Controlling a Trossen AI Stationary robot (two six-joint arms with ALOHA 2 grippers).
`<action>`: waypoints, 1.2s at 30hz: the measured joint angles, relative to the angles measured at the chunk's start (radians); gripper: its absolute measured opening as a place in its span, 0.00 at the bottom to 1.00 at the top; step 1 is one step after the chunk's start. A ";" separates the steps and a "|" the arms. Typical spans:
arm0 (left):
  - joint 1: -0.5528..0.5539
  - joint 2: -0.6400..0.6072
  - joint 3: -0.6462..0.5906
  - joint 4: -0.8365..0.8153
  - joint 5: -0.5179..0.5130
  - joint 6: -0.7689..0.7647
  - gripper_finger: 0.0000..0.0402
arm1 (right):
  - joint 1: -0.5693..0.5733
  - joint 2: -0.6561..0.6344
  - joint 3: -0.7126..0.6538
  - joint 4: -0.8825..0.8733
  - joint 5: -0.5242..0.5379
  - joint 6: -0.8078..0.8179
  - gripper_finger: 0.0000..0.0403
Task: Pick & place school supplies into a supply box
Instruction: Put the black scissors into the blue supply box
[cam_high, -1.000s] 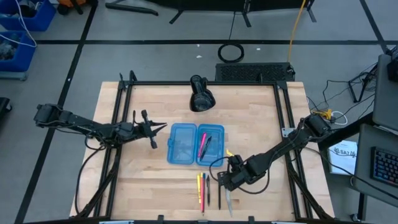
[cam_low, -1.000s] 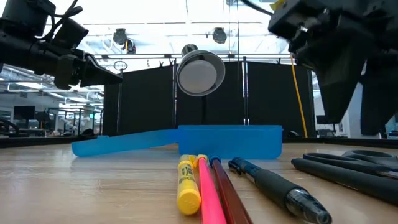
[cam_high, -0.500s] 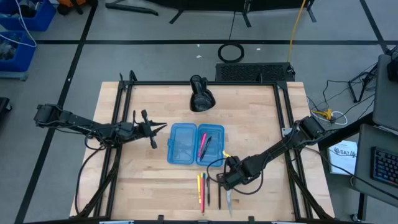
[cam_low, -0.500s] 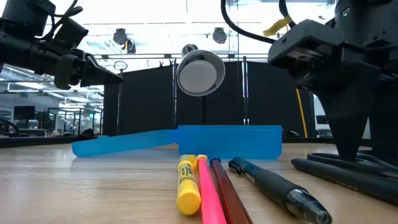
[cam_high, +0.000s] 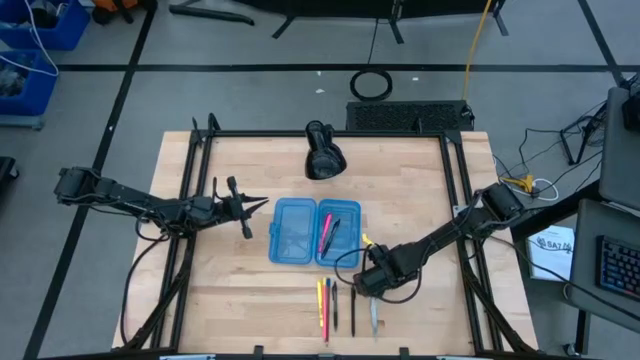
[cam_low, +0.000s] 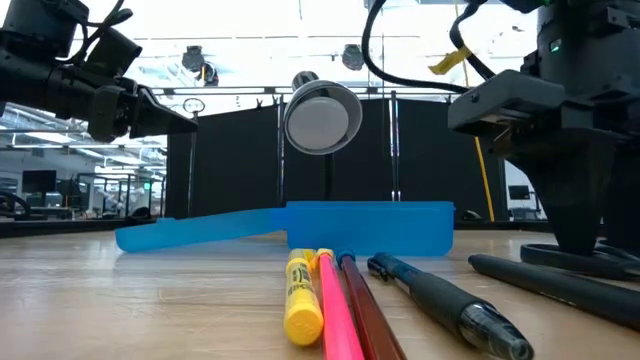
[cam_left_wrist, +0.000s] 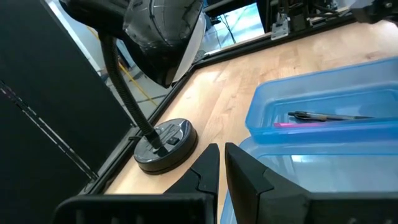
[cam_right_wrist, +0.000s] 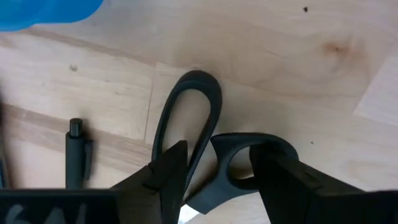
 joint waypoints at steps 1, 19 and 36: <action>0.000 0.000 0.000 0.000 0.000 0.000 0.08 | -0.006 0.000 -0.011 0.007 -0.008 -0.016 0.42; 0.000 0.000 0.000 0.002 0.002 0.000 0.08 | -0.037 0.003 -0.039 0.035 -0.011 -0.153 0.17; 0.000 0.000 0.000 0.002 0.002 -0.003 0.08 | -0.039 -0.017 -0.040 0.143 0.022 -0.197 0.17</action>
